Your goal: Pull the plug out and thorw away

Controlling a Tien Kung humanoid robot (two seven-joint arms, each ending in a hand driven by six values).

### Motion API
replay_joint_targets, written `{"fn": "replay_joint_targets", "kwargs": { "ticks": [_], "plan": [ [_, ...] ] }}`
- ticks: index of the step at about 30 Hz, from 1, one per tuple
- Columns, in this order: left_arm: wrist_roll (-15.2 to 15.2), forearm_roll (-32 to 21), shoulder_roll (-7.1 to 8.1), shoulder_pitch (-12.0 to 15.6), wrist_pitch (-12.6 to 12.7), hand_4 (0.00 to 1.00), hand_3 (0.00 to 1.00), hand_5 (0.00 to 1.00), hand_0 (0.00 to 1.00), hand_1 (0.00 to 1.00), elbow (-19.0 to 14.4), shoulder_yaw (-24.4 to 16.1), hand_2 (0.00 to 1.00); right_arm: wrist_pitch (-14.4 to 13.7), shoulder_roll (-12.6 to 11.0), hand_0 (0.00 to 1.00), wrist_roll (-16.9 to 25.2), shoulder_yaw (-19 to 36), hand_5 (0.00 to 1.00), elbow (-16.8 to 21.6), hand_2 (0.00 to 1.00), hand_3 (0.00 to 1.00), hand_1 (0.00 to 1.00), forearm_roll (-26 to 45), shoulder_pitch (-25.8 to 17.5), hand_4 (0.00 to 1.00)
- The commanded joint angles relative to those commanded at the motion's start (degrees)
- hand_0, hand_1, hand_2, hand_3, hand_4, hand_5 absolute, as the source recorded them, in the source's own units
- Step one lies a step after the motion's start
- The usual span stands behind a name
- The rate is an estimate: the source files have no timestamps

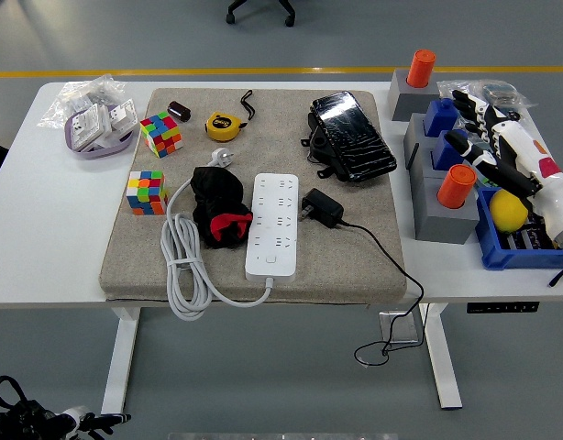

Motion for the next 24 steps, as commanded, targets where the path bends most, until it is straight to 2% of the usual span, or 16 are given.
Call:
{"fn": "replay_joint_targets", "kwargs": {
  "ticks": [23, 24],
  "plan": [
    [0.3, 0.9, 0.04, 0.2, -0.2, 0.833, 0.672, 0.715, 0.533, 0.664, 0.0, -0.4, 0.694, -0.1, 0.3, 0.990, -0.3, -1.3, 0.925, -0.5, 0.946, 0.976, 0.966, 0.3, -0.1, 0.998],
    [0.3, 1.0, 0.04, 0.1, -0.2, 0.833, 0.672, 0.715, 0.534, 0.664, -0.1, -0.4, 0.693, -0.1, 0.3, 0.964, -0.3, -1.6, 0.876, -0.5, 0.907, 0.936, 0.934, 0.3, -0.1, 0.998]
  ]
}}
